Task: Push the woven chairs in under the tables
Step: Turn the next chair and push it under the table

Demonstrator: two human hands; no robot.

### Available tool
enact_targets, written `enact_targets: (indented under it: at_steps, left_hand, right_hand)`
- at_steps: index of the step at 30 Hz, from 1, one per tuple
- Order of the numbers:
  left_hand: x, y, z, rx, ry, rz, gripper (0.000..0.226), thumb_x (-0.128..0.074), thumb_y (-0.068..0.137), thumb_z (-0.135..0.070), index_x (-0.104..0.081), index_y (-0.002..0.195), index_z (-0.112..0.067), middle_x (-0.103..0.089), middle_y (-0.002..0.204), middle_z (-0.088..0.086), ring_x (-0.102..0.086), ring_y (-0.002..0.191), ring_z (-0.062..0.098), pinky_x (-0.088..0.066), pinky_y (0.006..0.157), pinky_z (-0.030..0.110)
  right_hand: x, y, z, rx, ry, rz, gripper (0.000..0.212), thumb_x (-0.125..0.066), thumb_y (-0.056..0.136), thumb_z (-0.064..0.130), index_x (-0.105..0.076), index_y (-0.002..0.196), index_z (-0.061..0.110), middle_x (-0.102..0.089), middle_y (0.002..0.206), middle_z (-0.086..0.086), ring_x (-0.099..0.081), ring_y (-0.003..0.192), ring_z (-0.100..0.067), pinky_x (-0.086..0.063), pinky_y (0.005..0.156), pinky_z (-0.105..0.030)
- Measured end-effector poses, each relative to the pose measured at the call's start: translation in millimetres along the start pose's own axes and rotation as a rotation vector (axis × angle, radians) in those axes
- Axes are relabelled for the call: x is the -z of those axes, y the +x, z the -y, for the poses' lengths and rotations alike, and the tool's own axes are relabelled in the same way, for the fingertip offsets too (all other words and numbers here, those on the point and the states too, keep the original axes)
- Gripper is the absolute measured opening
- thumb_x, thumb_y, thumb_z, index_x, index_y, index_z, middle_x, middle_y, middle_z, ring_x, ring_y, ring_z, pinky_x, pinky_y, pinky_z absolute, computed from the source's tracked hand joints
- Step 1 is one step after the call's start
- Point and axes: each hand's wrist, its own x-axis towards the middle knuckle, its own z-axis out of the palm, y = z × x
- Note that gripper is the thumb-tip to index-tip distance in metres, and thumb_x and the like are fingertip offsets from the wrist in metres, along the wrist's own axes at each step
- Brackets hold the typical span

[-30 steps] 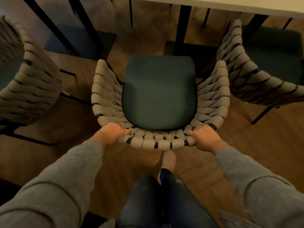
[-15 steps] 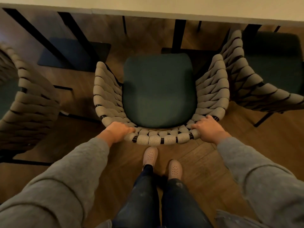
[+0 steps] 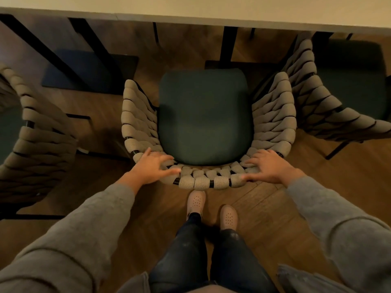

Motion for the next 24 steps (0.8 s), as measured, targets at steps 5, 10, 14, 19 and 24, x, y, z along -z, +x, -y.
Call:
enact_targets:
  at_steps: [5, 10, 14, 19, 24]
  left_hand:
    - [-20.9, 0.1, 1.4, 0.459, -0.203, -0.610, 0.074, -0.067, 0.087, -0.036, -0.032, 0.148, -0.014, -0.013, 0.159, 0.014, -0.010, 0.148, 0.031, -0.008, 0.118, 0.048]
    - [-13.7, 17.9, 0.5, 0.947, -1.108, -0.516, 0.090, -0.071, 0.086, -0.023, -0.011, 0.153, -0.017, -0.037, 0.147, 0.019, -0.041, 0.132, 0.037, -0.040, 0.106, 0.049]
    - [-13.1, 21.6, 9.1, 1.001, -1.084, -0.501, 0.075, -0.067, 0.089, -0.019, -0.021, 0.148, -0.015, -0.045, 0.140, 0.020, -0.047, 0.127, 0.037, -0.045, 0.101, 0.048]
    - [-12.9, 22.3, 14.5, 1.029, -1.082, -0.492, 0.077, -0.069, 0.088, -0.022, -0.021, 0.148, -0.016, -0.045, 0.139, 0.019, -0.049, 0.126, 0.037, -0.046, 0.101, 0.049]
    - [-13.5, 31.9, -5.0, 1.014, -1.120, -0.479, 0.081, -0.070, 0.087, -0.024, -0.018, 0.149, -0.012, -0.047, 0.137, 0.019, -0.050, 0.123, 0.035, -0.046, 0.102, 0.047]
  right_hand:
    - [-29.0, -6.9, 17.6, -0.633, 0.494, -0.685, 0.075, -0.063, 0.090, 0.043, -0.031, 0.149, 0.012, -0.025, 0.155, -0.017, -0.023, 0.144, -0.034, -0.023, 0.117, -0.049]
    - [-25.2, 9.7, 39.6, -1.090, 1.464, -0.635, 0.079, -0.071, 0.087, 0.018, -0.022, 0.149, 0.009, -0.041, 0.146, -0.018, -0.043, 0.132, -0.037, -0.040, 0.104, -0.043]
    - [-23.3, 12.6, 49.0, -1.118, 1.306, -0.687, 0.044, -0.065, 0.090, 0.014, -0.045, 0.127, 0.002, -0.056, 0.129, -0.021, -0.054, 0.120, -0.037, -0.044, 0.094, -0.040]
    - [-12.3, 12.2, 52.7, -1.048, 1.249, -0.722, 0.039, -0.064, 0.090, 0.015, -0.047, 0.124, 0.003, -0.059, 0.122, -0.019, -0.056, 0.114, -0.037, -0.044, 0.087, -0.037]
    - [7.8, 17.3, 21.7, -0.995, 1.202, -0.752, 0.039, -0.064, 0.090, 0.013, -0.047, 0.124, 0.002, -0.057, 0.125, -0.019, -0.055, 0.117, -0.036, -0.045, 0.092, -0.040]
